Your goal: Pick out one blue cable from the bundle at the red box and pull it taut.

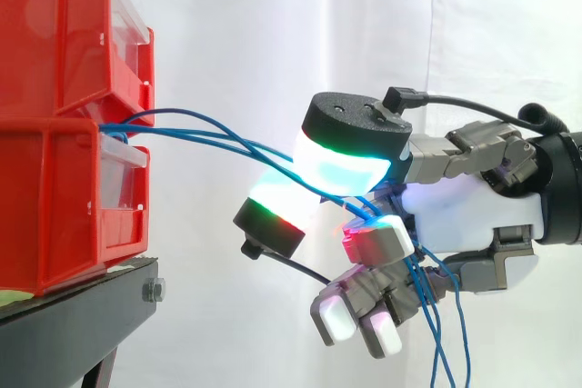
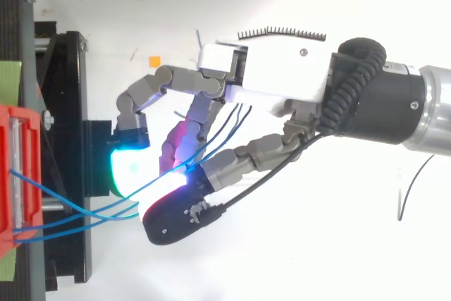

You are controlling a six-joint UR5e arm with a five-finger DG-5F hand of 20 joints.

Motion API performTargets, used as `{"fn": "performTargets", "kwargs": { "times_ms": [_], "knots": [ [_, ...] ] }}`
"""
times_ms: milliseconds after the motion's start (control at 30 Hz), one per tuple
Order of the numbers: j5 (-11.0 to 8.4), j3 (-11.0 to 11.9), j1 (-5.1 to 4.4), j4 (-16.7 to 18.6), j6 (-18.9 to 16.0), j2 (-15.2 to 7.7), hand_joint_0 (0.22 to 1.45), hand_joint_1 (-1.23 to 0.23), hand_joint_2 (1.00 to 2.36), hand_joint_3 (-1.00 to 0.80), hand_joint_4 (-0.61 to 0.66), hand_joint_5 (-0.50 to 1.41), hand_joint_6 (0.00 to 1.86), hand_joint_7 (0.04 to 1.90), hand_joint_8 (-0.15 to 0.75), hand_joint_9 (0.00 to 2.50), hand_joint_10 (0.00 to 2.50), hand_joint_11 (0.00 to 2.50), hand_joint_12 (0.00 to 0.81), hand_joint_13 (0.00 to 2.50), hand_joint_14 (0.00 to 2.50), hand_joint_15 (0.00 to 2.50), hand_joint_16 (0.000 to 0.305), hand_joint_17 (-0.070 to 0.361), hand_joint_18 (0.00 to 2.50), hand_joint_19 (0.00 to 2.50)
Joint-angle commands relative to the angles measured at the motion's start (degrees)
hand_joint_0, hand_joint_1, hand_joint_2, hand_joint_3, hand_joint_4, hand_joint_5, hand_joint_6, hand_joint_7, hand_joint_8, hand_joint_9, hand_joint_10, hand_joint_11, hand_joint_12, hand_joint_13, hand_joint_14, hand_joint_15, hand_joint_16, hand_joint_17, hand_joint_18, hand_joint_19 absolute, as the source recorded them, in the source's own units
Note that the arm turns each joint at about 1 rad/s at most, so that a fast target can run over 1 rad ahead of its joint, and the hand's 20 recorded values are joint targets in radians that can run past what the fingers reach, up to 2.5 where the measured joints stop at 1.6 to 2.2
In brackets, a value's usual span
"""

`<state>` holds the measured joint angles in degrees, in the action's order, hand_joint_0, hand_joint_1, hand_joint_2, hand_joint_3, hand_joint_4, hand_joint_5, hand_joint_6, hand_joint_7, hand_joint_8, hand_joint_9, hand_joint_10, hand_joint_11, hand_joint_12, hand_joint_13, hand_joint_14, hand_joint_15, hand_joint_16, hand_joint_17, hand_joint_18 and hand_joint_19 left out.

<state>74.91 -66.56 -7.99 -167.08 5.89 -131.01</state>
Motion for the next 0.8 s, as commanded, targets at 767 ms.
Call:
{"fn": "performTargets", "kwargs": {
  "times_ms": [767],
  "knots": [
    [0.07,-0.1,0.17,-0.2,0.0,0.0,0.77,-0.93,1.01,-0.42,-0.17,-0.09,0.93,1.16,0.254,0.93,0.01,0.37,0.382,0.89,0.02,0.44,0.052,0.118,0.84,0.70]
  ]
}}
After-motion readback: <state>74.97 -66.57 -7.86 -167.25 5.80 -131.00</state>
